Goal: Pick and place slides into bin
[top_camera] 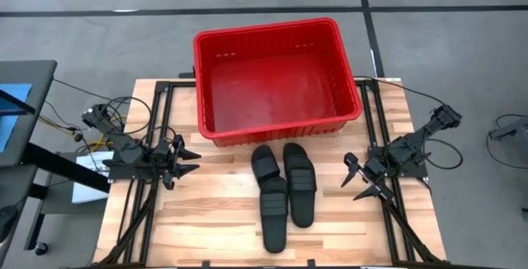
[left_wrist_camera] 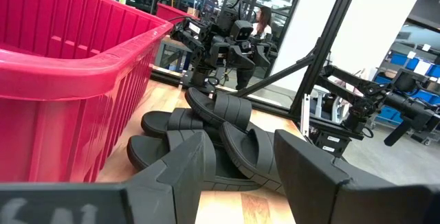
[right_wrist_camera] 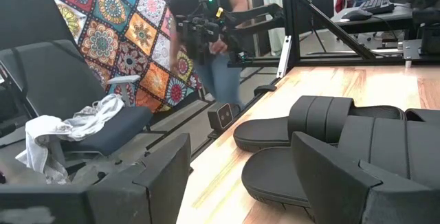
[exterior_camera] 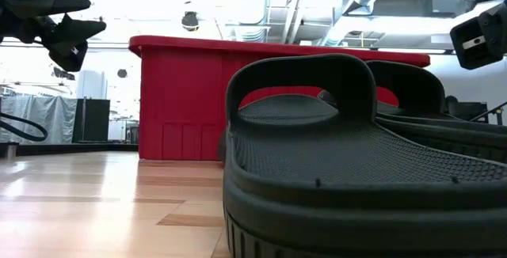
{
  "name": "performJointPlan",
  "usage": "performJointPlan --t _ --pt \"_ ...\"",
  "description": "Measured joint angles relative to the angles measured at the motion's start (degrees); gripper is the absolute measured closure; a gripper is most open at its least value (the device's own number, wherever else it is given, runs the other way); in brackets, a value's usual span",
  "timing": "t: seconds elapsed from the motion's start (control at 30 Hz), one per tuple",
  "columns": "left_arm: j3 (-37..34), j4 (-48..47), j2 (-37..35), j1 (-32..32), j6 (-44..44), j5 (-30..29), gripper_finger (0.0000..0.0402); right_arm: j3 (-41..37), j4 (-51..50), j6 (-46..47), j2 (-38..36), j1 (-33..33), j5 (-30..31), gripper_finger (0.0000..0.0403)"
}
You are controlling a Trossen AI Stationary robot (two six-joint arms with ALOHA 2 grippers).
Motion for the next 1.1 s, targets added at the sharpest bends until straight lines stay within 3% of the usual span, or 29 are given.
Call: performJointPlan --t 0.87,1.1 --pt "0.0 0.0 0.0 0.0 0.0 -0.2 0.0237 0.0 0.0 0.0 0.0 0.0 0.0 0.0159" --pt "0.0 -0.2 0.0 0.0 3.6 -5.0 0.0237 0.0 0.0 0.0 0.0 0.0 0.0 0.0159"
